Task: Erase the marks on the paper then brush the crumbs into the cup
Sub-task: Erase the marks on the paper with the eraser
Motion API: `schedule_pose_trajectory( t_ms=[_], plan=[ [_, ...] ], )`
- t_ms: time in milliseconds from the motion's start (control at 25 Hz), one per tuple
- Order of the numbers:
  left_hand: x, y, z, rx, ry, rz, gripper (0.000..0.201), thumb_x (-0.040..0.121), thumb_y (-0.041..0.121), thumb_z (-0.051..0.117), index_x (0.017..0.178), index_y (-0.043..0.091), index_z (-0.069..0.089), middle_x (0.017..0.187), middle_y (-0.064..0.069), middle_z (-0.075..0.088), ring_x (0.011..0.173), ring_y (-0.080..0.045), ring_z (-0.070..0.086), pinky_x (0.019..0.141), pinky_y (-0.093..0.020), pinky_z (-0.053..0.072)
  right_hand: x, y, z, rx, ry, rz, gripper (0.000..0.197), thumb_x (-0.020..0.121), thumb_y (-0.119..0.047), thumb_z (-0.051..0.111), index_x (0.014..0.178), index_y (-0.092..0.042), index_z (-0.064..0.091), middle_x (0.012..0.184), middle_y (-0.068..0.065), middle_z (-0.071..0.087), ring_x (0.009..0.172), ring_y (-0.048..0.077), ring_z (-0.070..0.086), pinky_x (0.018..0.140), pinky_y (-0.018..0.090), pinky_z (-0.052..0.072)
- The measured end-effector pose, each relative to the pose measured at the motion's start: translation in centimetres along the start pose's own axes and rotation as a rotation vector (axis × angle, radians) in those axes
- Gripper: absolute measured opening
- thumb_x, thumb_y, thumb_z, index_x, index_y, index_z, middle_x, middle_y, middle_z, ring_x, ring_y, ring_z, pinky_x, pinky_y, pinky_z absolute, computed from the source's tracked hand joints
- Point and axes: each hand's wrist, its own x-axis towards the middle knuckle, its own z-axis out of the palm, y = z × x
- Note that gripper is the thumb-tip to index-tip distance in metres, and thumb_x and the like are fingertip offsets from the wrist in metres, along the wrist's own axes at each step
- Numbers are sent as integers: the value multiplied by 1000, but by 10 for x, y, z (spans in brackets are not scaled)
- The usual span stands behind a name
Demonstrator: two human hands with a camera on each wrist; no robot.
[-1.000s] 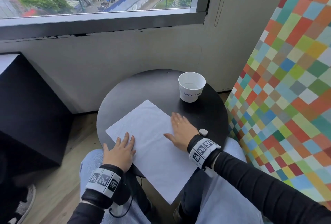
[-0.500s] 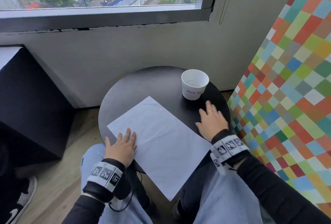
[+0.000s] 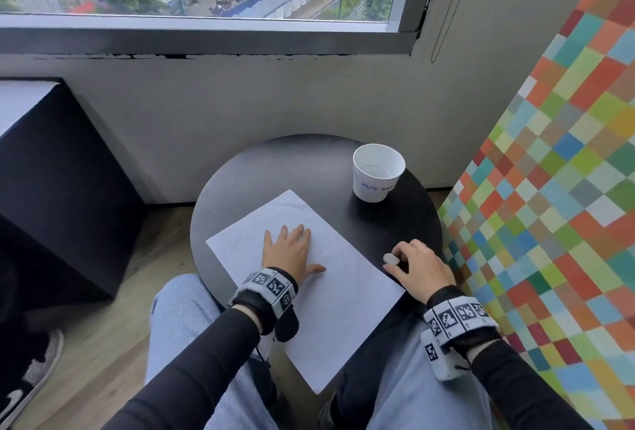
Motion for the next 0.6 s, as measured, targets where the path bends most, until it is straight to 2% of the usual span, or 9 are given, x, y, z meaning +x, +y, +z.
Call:
schedule_pose_trajectory(
  t_ms=[160, 280, 400, 480, 600],
  plan=[
    [3, 6, 9, 40, 30, 31, 87, 87, 74, 45, 155, 24, 20, 158, -1, 22, 146, -23, 19, 119, -53, 6, 6, -2, 2, 58, 28, -21, 16, 90, -40, 55, 89, -25, 54, 92, -7, 50, 78, 15, 54, 62, 31, 46],
    [1, 6, 9, 31, 14, 22, 89, 86, 73, 48, 156, 27, 17, 161, -8, 7, 150, -26, 3, 119, -54, 1, 9, -6, 2, 260, 79, -94, 16, 91, -37, 58, 86, -23, 52, 82, -8, 58, 72, 11, 56, 62, 30, 47],
    [1, 4, 12, 9, -20, 56, 86, 87, 70, 50, 156, 31, 16, 164, -7, -9, 152, -26, -8, 119, -56, 0, 8, -19, 5, 523, -41, -155, 20, 87, -31, 67, 84, -14, 57, 72, 0, 63, 60, 8, 56, 57, 21, 48],
    [1, 4, 15, 5, -50, 82, 87, 88, 69, 48, 157, 30, 12, 165, -3, -6, 152, -23, -5, 120, -54, 6, 9, -26, 10, 586, -129, -152, 20, 86, -27, 69, 84, -11, 57, 68, 4, 62, 55, 10, 55, 51, 24, 49],
    [0, 3, 19, 33, -61, 118, 93, 88, 70, 48, 158, 27, 5, 164, -1, 4, 152, -22, 1, 119, -51, 17, 11, -31, 16, 459, -193, -241, 22, 81, -30, 72, 83, -13, 58, 69, 6, 63, 55, 8, 51, 55, 23, 47]
  ],
)
